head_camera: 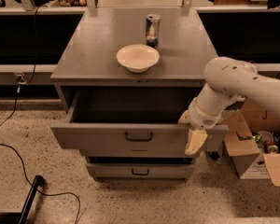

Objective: Open top drawer

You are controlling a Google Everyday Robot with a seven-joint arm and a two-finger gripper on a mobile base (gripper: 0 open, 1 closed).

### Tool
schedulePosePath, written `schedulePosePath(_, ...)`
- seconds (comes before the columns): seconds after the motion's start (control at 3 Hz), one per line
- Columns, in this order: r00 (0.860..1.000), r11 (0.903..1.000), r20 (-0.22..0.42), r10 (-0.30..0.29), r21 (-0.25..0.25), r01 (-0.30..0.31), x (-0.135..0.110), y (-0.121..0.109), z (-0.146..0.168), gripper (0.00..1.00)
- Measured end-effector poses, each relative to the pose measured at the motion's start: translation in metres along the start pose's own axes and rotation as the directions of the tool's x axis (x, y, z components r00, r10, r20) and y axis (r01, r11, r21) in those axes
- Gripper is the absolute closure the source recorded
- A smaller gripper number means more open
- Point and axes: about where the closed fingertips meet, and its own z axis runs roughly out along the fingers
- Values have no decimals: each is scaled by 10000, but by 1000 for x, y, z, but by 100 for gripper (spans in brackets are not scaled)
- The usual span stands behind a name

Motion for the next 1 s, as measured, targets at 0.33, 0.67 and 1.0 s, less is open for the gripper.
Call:
schedulePosePath(0.33, 9995, 9994, 104, -311, -136, 312, -8, 29, -43, 27)
schedulePosePath(0.67, 9993, 9992, 96, -353, -204, 355, -9, 34, -46, 11)
schedulePosePath(1.0, 9993, 9991, 96, -361, -223, 363, -10, 34, -46, 0)
